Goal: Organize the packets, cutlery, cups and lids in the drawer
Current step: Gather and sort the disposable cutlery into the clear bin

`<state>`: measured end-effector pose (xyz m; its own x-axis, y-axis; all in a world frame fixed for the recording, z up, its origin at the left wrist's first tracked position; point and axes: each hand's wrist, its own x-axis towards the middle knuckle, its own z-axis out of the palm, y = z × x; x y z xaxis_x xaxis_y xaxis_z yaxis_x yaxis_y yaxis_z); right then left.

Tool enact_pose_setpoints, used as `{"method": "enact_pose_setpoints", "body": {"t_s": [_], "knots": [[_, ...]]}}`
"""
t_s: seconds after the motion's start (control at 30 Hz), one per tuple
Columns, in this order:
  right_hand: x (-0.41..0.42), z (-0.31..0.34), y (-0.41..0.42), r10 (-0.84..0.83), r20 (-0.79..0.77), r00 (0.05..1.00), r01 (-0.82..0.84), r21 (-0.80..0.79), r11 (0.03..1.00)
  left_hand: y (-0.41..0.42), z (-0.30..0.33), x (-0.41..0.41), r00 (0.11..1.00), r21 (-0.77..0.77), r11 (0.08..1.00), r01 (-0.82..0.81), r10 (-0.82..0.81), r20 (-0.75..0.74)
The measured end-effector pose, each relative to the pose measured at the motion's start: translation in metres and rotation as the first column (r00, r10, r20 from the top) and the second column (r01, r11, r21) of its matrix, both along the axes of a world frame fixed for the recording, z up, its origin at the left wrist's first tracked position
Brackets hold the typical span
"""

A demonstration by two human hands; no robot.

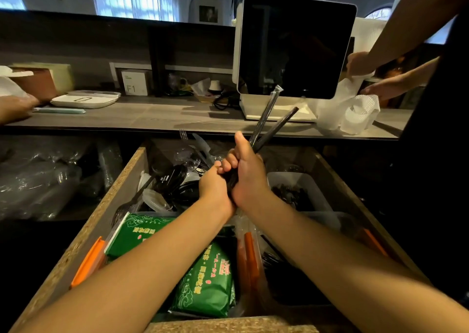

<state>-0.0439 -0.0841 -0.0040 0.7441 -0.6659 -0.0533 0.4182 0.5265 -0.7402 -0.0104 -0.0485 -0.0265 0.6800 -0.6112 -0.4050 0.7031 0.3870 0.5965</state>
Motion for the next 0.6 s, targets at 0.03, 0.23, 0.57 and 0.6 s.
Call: {"method": "enact_pose_setpoints", "body": {"t_s": [0.03, 0.23, 0.57, 0.6], "knots": [[-0.001, 0.000, -0.001, 0.007, -0.017, 1.000, -0.008, -0.015, 1.000, 0.001, 0.002, -0.001, 1.000, -0.007, 1.000, 0.021, -0.021, -0.003], [-0.030, 0.010, -0.028, 0.089, -0.203, 0.975, -0.148, -0.301, 0.942, 0.001, -0.001, 0.014, 0.991, 0.063, 0.996, -0.064, 0.056, 0.118], [-0.131, -0.016, -0.079, 0.053, -0.886, 0.460, -0.662, -0.303, 0.686, 0.001, -0.004, 0.012, 0.935, 0.086, 0.996, -0.011, -0.021, 0.355], [-0.143, -0.021, -0.082, 0.047, -0.912, 0.408, -0.711, -0.285, 0.643, 0.001, -0.004, 0.010, 0.916, 0.118, 0.993, 0.001, -0.048, 0.398]]}}
